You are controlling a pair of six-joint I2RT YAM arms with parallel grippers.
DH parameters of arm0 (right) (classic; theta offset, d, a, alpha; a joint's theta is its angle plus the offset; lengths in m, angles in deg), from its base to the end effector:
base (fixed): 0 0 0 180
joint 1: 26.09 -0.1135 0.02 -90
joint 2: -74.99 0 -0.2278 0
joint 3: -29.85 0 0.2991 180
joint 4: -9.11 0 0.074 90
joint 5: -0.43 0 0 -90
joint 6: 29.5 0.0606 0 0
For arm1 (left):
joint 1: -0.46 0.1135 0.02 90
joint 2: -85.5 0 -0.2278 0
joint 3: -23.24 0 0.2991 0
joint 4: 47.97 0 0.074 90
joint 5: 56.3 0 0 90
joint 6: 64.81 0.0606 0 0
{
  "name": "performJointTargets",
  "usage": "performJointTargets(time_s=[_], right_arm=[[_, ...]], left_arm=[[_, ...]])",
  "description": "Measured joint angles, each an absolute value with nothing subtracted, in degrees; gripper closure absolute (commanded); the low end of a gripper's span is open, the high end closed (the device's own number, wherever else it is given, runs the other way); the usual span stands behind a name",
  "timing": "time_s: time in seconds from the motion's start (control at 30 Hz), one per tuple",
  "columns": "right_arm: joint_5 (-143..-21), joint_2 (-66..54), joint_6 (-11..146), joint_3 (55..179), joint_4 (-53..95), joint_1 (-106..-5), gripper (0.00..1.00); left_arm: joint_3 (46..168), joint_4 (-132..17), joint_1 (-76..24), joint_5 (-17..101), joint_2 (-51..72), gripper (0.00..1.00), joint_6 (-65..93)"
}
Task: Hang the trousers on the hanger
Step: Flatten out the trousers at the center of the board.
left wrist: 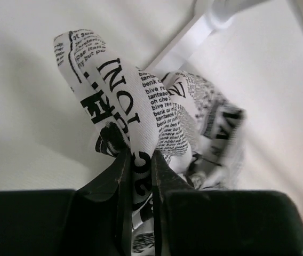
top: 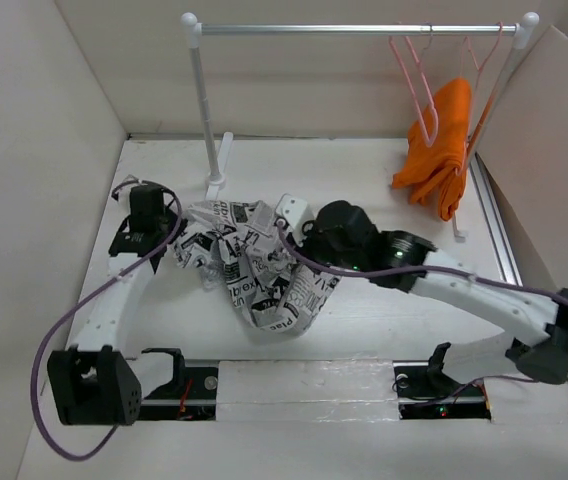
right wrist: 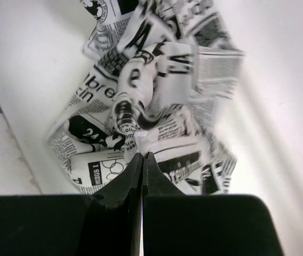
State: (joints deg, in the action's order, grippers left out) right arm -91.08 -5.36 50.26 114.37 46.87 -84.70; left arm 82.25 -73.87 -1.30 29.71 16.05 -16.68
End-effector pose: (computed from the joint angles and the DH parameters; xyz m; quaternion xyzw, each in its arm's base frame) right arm 0.2057 0.3340 0.2854 -0.4930 0.7304 0.1830 0.4359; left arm 0.3425 -0.0063 0.1929 -0.3206 0.8323 -0.1388 0.4303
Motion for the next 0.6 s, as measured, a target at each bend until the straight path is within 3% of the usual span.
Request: performJointTargets(time_s=[0.2, 0.43, 0.53, 0.6], right_arm=[[-97.47, 7.38, 52.25, 132.73, 62.42, -92.07, 1.0], [-101.86, 9.8, 54.81, 162.94, 73.93, -95.98, 1.0], [-106.78, 11.42, 55.4, 167.28, 76.01, -95.98, 1.0], [-111.78, 13.91, 55.64, 163.87, 76.8, -95.28, 1.0]], left_arm=[[95.91, -83.53, -1.28, 20.31, 30.0, 1.0, -16.0], [112.3, -87.51, -1.28, 9.3, 38.67, 1.0, -13.73], [113.57, -88.97, -1.28, 4.95, 41.43, 1.0, -13.1], [112.67, -89.84, -1.26, 3.35, 42.15, 1.0, -13.01]])
